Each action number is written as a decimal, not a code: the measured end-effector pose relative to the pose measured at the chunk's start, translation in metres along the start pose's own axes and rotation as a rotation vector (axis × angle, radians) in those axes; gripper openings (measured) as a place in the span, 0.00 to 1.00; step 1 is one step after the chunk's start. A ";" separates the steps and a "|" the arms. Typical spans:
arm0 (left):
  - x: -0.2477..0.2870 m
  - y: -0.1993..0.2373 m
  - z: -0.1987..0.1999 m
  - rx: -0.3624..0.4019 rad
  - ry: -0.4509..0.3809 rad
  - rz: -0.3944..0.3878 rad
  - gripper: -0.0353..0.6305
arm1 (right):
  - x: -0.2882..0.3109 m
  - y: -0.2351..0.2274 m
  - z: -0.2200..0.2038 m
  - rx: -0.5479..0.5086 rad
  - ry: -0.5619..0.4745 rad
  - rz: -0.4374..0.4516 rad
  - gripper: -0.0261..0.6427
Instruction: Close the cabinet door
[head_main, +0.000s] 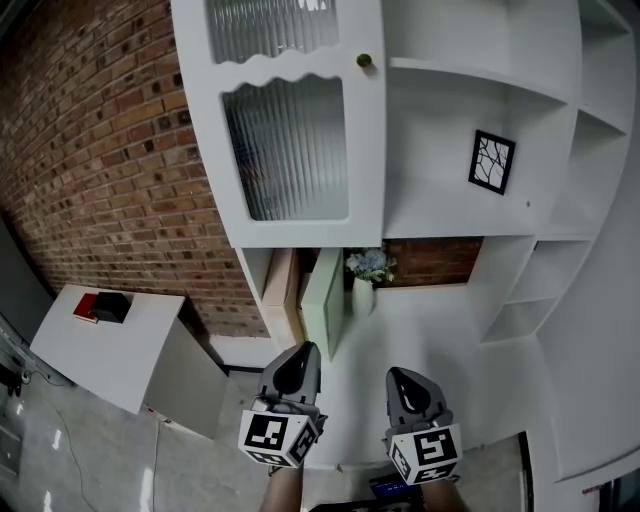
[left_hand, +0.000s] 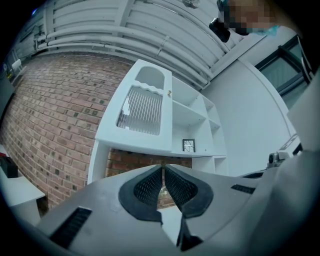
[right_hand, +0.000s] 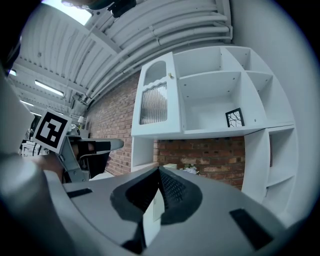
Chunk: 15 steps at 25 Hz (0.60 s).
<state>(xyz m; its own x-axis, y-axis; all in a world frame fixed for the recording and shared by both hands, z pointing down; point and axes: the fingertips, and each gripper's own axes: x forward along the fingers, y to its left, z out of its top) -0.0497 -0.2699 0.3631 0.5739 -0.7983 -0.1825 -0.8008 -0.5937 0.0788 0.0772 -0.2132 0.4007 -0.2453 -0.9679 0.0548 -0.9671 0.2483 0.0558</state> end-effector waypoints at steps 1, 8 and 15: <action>0.000 -0.001 0.000 -0.002 0.000 -0.005 0.09 | 0.000 0.001 0.000 0.000 -0.001 0.002 0.04; 0.001 -0.007 -0.002 0.007 0.008 -0.019 0.09 | 0.001 0.002 0.001 -0.007 0.008 0.004 0.04; 0.001 -0.010 -0.005 0.011 0.014 -0.010 0.09 | 0.001 -0.005 -0.002 -0.003 0.018 -0.002 0.04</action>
<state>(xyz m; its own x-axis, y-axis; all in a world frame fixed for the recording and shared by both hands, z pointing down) -0.0402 -0.2652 0.3667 0.5845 -0.7935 -0.1692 -0.7965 -0.6009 0.0665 0.0816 -0.2149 0.4025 -0.2425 -0.9674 0.0730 -0.9672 0.2469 0.0588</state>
